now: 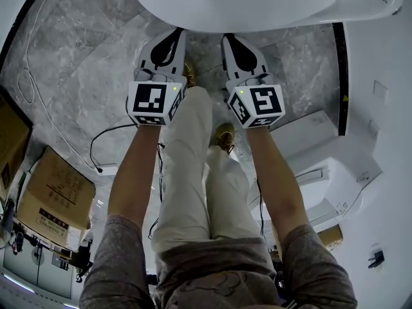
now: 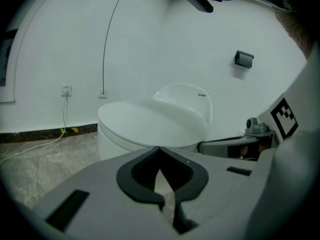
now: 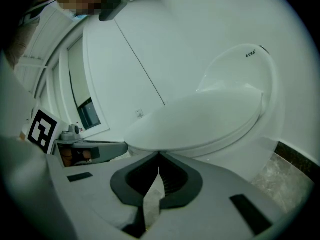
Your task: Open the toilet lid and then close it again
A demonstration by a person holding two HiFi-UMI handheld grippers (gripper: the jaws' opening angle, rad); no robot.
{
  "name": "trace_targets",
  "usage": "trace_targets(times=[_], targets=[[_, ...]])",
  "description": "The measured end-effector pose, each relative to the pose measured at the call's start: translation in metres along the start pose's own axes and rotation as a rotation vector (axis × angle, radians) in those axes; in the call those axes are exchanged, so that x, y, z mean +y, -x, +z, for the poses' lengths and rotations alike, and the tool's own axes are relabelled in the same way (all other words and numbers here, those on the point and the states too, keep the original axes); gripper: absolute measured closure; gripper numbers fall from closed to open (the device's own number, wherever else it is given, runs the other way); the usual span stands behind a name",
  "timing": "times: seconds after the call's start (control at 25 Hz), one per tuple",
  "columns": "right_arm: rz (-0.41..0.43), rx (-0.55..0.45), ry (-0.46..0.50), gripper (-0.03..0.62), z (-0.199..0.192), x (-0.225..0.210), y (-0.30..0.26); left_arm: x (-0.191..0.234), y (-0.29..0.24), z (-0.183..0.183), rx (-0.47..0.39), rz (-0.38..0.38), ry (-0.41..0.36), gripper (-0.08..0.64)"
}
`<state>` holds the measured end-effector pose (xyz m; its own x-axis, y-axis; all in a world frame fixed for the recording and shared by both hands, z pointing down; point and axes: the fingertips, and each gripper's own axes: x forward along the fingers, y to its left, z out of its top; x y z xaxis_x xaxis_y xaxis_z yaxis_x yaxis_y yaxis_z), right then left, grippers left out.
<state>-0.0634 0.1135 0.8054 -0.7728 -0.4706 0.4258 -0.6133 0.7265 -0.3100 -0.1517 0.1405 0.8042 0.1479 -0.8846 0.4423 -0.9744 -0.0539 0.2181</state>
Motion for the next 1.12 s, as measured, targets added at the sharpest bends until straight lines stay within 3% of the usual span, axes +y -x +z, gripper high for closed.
trace_targets(times=[0.24, 0.56, 0.88, 1.12], targets=[[-0.008, -0.003, 0.010, 0.566, 0.013, 0.003, 0.005, -0.004, 0.007, 0.016, -0.015, -0.008, 0.019, 0.551], [-0.012, -0.017, -0.006, 0.566, 0.051, 0.013, 0.024, -0.019, 0.028, 0.064, -0.014, -0.033, -0.030, 0.551], [-0.086, -0.091, -0.078, 0.566, 0.121, 0.015, 0.057, -0.055, 0.047, 0.154, -0.072, -0.095, -0.113, 0.551], [-0.165, -0.143, -0.108, 0.566, 0.185, -0.007, 0.091, -0.105, 0.040, 0.233, -0.105, -0.177, -0.153, 0.551]])
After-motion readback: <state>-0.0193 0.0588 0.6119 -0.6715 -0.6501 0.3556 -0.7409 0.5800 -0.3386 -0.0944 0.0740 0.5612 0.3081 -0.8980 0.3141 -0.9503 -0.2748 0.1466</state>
